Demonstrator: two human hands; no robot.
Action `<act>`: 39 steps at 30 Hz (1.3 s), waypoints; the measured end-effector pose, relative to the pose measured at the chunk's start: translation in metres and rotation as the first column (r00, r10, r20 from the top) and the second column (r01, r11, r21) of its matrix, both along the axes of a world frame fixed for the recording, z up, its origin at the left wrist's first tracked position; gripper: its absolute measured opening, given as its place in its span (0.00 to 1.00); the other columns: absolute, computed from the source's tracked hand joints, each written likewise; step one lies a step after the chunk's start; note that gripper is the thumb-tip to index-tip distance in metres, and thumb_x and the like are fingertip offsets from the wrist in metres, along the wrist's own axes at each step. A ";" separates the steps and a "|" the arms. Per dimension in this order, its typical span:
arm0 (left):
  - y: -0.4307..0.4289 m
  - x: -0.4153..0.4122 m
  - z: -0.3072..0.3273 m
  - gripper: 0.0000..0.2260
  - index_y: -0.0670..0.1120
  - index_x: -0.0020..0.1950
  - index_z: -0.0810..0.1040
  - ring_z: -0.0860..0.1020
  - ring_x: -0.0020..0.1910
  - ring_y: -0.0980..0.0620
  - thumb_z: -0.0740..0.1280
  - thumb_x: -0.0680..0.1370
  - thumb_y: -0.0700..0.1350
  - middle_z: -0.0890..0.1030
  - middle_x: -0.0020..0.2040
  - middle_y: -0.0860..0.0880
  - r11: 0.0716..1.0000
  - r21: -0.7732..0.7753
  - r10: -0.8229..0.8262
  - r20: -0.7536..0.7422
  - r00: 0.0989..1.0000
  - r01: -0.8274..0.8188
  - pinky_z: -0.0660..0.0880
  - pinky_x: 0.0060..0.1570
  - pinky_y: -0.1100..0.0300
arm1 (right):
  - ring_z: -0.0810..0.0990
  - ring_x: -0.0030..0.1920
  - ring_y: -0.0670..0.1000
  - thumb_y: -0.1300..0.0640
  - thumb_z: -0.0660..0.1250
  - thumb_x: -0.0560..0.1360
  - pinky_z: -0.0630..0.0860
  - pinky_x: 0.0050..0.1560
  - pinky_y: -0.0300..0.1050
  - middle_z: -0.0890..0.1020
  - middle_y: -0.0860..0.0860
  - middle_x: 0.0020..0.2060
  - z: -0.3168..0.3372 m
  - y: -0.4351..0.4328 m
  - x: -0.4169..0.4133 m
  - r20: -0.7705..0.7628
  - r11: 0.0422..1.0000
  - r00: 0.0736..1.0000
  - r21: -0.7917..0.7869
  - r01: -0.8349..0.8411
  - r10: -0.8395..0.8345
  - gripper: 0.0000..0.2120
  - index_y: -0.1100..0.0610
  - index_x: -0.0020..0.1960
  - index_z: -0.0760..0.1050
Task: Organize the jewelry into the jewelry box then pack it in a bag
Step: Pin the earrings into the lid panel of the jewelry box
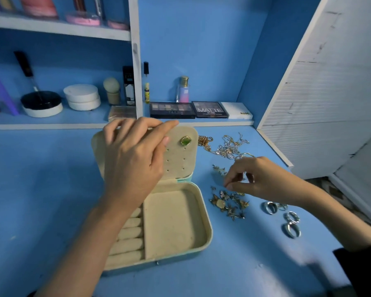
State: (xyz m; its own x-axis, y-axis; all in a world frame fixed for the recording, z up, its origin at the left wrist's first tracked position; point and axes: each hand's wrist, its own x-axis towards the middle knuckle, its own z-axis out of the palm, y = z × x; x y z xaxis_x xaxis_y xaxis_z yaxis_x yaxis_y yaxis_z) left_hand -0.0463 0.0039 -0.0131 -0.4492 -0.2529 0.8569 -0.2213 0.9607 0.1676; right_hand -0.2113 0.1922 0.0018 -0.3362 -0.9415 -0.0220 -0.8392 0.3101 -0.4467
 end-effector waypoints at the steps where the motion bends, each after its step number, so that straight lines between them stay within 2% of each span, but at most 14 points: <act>1: 0.000 0.000 0.000 0.12 0.49 0.59 0.81 0.72 0.46 0.50 0.66 0.77 0.41 0.80 0.47 0.50 1.000 0.002 0.000 0.002 1.000 0.000 0.61 0.52 0.53 | 0.74 0.42 0.39 0.58 0.71 0.72 0.66 0.40 0.26 0.79 0.42 0.37 0.000 0.002 -0.001 -0.036 1.000 0.999 0.009 -0.003 0.003 0.03 0.51 0.44 0.82; 5: 0.000 0.001 -0.001 0.11 0.49 0.59 0.81 0.72 0.46 0.49 0.66 0.78 0.42 0.80 0.47 0.49 1.000 0.012 0.001 0.004 1.000 -0.001 0.61 0.52 0.52 | 0.72 0.45 0.41 0.54 0.70 0.73 0.66 0.44 0.28 0.78 0.45 0.39 -0.001 0.008 -0.004 -0.123 0.997 0.992 0.066 -0.035 0.043 0.03 0.48 0.45 0.81; 11: 0.001 0.001 0.000 0.12 0.49 0.60 0.81 0.73 0.46 0.48 0.65 0.78 0.42 0.80 0.47 0.49 1.000 0.023 0.004 0.013 1.000 -0.005 0.60 0.53 0.52 | 0.72 0.46 0.41 0.53 0.71 0.72 0.69 0.47 0.34 0.77 0.43 0.39 -0.003 0.007 0.008 -0.106 0.987 0.983 0.069 -0.144 0.151 0.03 0.49 0.45 0.81; 17: 0.001 0.002 0.000 0.12 0.49 0.60 0.80 0.74 0.46 0.47 0.65 0.78 0.42 0.80 0.48 0.49 1.000 0.029 0.004 0.020 1.000 -0.004 0.61 0.53 0.52 | 0.72 0.46 0.43 0.54 0.71 0.72 0.71 0.48 0.39 0.78 0.43 0.38 -0.004 0.002 0.010 -0.106 0.983 0.979 0.070 -0.169 0.176 0.02 0.50 0.45 0.82; 22: 0.001 0.002 0.001 0.12 0.49 0.60 0.80 0.74 0.46 0.47 0.65 0.78 0.42 0.80 0.48 0.49 0.999 0.032 0.006 0.021 1.000 -0.007 0.61 0.52 0.52 | 0.73 0.45 0.43 0.55 0.71 0.72 0.69 0.46 0.34 0.79 0.43 0.37 -0.004 0.000 0.012 -0.087 0.982 0.979 0.059 -0.178 0.183 0.02 0.51 0.43 0.82; 25: 0.001 0.002 0.001 0.12 0.49 0.60 0.80 0.74 0.45 0.47 0.65 0.78 0.42 0.80 0.48 0.49 0.999 0.034 0.007 0.024 1.000 -0.008 0.61 0.52 0.52 | 0.76 0.41 0.45 0.57 0.71 0.72 0.71 0.42 0.34 0.80 0.43 0.37 -0.001 0.000 0.014 -0.015 0.993 0.993 -0.004 -0.118 0.118 0.01 0.52 0.42 0.81; 28: 0.001 0.002 0.001 0.12 0.49 0.60 0.80 0.74 0.46 0.47 0.65 0.78 0.42 0.80 0.47 0.49 0.999 0.034 0.007 0.022 1.000 -0.008 0.61 0.53 0.53 | 0.78 0.35 0.46 0.62 0.70 0.71 0.76 0.42 0.43 0.81 0.45 0.34 0.005 -0.002 0.016 0.098 0.996 0.994 -0.085 -0.031 0.040 0.03 0.57 0.39 0.78; 31: 0.001 0.002 0.001 0.12 0.49 0.60 0.81 0.74 0.46 0.48 0.65 0.78 0.42 0.80 0.47 0.49 0.999 0.031 0.008 0.023 1.000 -0.009 0.61 0.53 0.53 | 0.76 0.33 0.44 0.65 0.70 0.70 0.76 0.41 0.42 0.80 0.47 0.32 0.011 -0.006 0.022 0.181 0.991 0.983 -0.134 -0.005 0.030 0.05 0.58 0.38 0.77; 34: 0.001 0.002 0.001 0.12 0.49 0.59 0.81 0.73 0.46 0.49 0.65 0.77 0.42 0.80 0.47 0.49 0.999 0.035 0.002 0.016 1.000 -0.002 0.60 0.52 0.54 | 0.79 0.37 0.47 0.63 0.72 0.71 0.77 0.45 0.43 0.83 0.49 0.36 0.016 -0.009 0.027 0.272 0.987 0.962 -0.164 0.004 0.041 0.03 0.56 0.42 0.80; 37: 0.001 0.002 0.001 0.11 0.49 0.59 0.81 0.74 0.46 0.49 0.65 0.77 0.42 0.81 0.47 0.50 0.999 0.048 -0.009 0.016 1.000 0.008 0.60 0.53 0.55 | 0.82 0.42 0.48 0.63 0.72 0.71 0.78 0.51 0.44 0.84 0.48 0.41 0.021 -0.012 0.033 0.361 0.983 0.930 -0.186 -0.004 0.072 0.06 0.53 0.46 0.81; 39: 0.002 0.003 0.003 0.11 0.48 0.57 0.81 0.75 0.47 0.49 0.65 0.77 0.42 0.81 0.48 0.50 0.998 0.068 -0.014 0.016 1.000 0.013 0.61 0.54 0.55 | 0.82 0.44 0.48 0.64 0.71 0.72 0.78 0.51 0.43 0.84 0.46 0.41 0.023 -0.016 0.039 0.352 0.975 0.930 -0.220 -0.024 0.103 0.08 0.53 0.48 0.82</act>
State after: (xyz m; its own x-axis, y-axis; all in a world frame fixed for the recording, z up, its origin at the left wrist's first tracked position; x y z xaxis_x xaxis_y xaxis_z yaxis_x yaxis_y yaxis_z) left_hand -0.0438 0.0055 -0.0104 -0.4668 -0.3039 0.8305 -0.2114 0.9502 0.2289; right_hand -0.1725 0.1760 0.0252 -0.2818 -0.9571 0.0682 -0.6247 0.1290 -0.7702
